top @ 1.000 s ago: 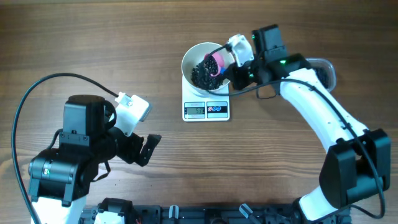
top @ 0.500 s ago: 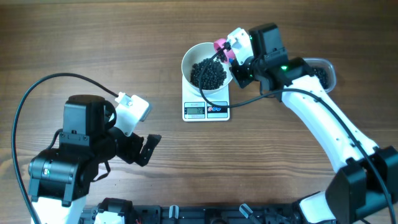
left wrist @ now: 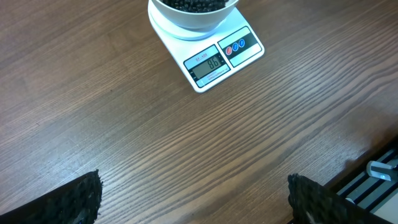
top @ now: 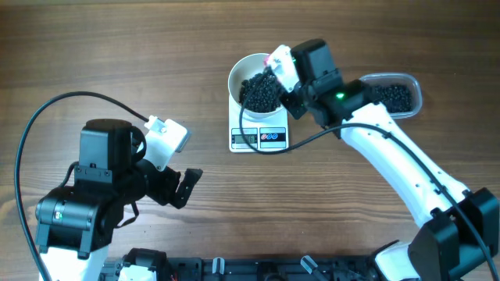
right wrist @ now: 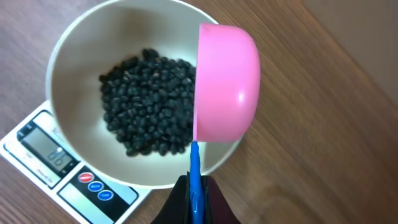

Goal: Scoop item into bowl and weigh 150g on scale
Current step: 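Tip the scoop with the right gripper to pour beans into the bowl, then move the empty scoop with the right gripper back to the bean tub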

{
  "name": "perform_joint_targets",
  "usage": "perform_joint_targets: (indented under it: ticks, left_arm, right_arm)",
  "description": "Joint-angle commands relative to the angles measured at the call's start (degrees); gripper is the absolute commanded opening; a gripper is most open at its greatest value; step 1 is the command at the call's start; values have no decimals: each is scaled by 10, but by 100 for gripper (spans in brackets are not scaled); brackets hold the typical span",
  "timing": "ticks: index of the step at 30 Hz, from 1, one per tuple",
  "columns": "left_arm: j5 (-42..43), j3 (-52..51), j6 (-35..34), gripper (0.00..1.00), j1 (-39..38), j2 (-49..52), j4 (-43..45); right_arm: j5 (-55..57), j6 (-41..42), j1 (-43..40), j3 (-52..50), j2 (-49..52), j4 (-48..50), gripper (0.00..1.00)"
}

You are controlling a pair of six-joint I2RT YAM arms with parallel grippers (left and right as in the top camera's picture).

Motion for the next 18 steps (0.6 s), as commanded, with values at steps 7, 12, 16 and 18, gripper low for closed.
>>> perform_joint_targets:
  ticks: [7, 12, 16, 18]
  left_arm:
    - [-3, 9, 12, 100, 4, -1, 2]
    - [-3, 9, 12, 100, 4, -1, 2]
    - [-3, 9, 12, 100, 4, -1, 2]
    - [-3, 9, 12, 100, 4, -1, 2]
  right_arm:
    - [55, -26, 16, 4, -32, 19, 4]
    - [93, 20, 10, 10, -45, 19, 4]
    - [96, 38, -21, 16, -92, 13, 4]
    - [96, 65, -47, 16, -113, 5, 4]
